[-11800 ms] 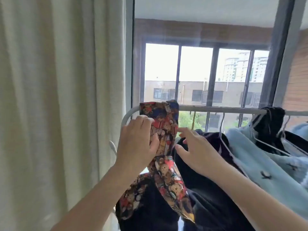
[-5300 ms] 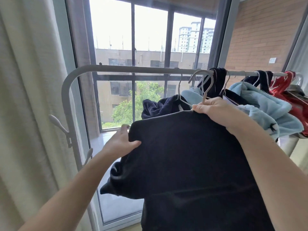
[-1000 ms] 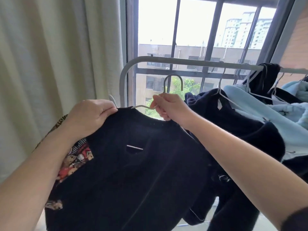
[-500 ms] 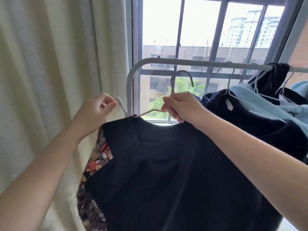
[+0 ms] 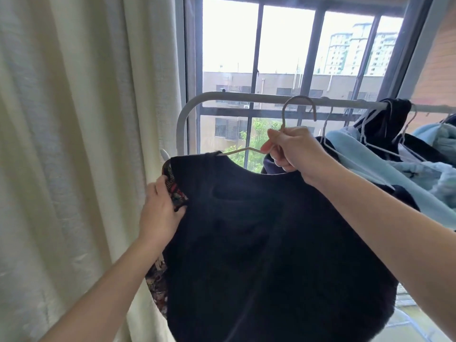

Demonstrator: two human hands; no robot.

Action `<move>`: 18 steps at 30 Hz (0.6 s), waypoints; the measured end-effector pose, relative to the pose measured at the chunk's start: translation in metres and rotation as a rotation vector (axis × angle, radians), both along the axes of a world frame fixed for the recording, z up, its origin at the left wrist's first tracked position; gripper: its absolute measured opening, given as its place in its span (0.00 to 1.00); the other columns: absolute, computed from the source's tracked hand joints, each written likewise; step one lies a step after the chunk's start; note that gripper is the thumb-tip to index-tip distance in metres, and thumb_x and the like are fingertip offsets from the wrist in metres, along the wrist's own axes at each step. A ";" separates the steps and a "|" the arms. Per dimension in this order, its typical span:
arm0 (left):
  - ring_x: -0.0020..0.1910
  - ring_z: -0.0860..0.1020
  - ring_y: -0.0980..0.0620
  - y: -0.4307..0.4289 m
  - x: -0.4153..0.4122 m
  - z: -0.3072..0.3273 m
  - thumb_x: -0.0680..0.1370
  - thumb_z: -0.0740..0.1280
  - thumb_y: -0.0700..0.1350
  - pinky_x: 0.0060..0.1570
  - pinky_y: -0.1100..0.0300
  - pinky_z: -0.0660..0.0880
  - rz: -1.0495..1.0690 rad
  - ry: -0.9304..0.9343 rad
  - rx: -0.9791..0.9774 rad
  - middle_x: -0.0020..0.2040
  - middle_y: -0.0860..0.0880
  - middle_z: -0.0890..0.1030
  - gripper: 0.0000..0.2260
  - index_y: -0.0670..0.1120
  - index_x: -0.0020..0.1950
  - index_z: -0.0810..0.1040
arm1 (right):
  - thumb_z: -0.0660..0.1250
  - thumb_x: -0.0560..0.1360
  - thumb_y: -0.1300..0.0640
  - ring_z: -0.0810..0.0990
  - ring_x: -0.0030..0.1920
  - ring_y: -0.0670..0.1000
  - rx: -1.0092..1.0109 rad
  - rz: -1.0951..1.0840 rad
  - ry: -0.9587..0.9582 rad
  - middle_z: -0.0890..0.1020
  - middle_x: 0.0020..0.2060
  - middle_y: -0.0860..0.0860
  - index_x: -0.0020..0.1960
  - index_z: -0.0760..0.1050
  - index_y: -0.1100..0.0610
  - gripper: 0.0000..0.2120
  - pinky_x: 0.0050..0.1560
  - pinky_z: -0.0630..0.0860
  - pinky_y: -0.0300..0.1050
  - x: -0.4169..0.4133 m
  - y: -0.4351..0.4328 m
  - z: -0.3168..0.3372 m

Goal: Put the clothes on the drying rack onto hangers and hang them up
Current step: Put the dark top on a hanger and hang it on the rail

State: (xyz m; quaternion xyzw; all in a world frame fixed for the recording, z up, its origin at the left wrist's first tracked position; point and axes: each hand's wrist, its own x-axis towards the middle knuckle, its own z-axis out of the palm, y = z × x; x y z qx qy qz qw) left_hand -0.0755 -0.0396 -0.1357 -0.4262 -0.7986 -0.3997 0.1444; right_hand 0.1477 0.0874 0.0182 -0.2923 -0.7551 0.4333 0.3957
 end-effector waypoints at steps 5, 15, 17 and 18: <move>0.32 0.70 0.47 -0.001 -0.002 0.022 0.79 0.59 0.39 0.32 0.56 0.64 0.028 0.204 -0.057 0.36 0.48 0.74 0.05 0.46 0.54 0.69 | 0.59 0.81 0.56 0.68 0.17 0.43 0.226 -0.153 -0.033 0.72 0.17 0.47 0.35 0.80 0.62 0.20 0.31 0.69 0.38 0.013 0.012 0.004; 0.47 0.76 0.45 0.014 -0.067 0.091 0.77 0.61 0.38 0.48 0.53 0.73 -0.122 -0.029 -0.323 0.49 0.44 0.80 0.09 0.49 0.42 0.76 | 0.59 0.82 0.56 0.66 0.18 0.48 0.232 0.102 -0.080 0.73 0.24 0.59 0.36 0.79 0.63 0.20 0.23 0.65 0.34 0.030 0.008 0.003; 0.47 0.79 0.48 0.009 -0.058 0.090 0.78 0.59 0.40 0.51 0.52 0.73 -0.193 -0.101 -0.215 0.47 0.48 0.81 0.09 0.50 0.45 0.77 | 0.59 0.82 0.56 0.67 0.18 0.49 0.214 0.080 -0.095 0.74 0.25 0.60 0.37 0.78 0.67 0.20 0.24 0.66 0.33 0.033 0.013 0.003; 0.45 0.80 0.50 0.005 -0.052 0.091 0.79 0.58 0.42 0.52 0.52 0.74 -0.239 -0.135 -0.143 0.44 0.50 0.82 0.10 0.51 0.45 0.77 | 0.60 0.82 0.56 0.67 0.18 0.49 0.210 0.070 -0.129 0.75 0.25 0.61 0.38 0.78 0.68 0.20 0.24 0.67 0.32 0.032 0.014 0.001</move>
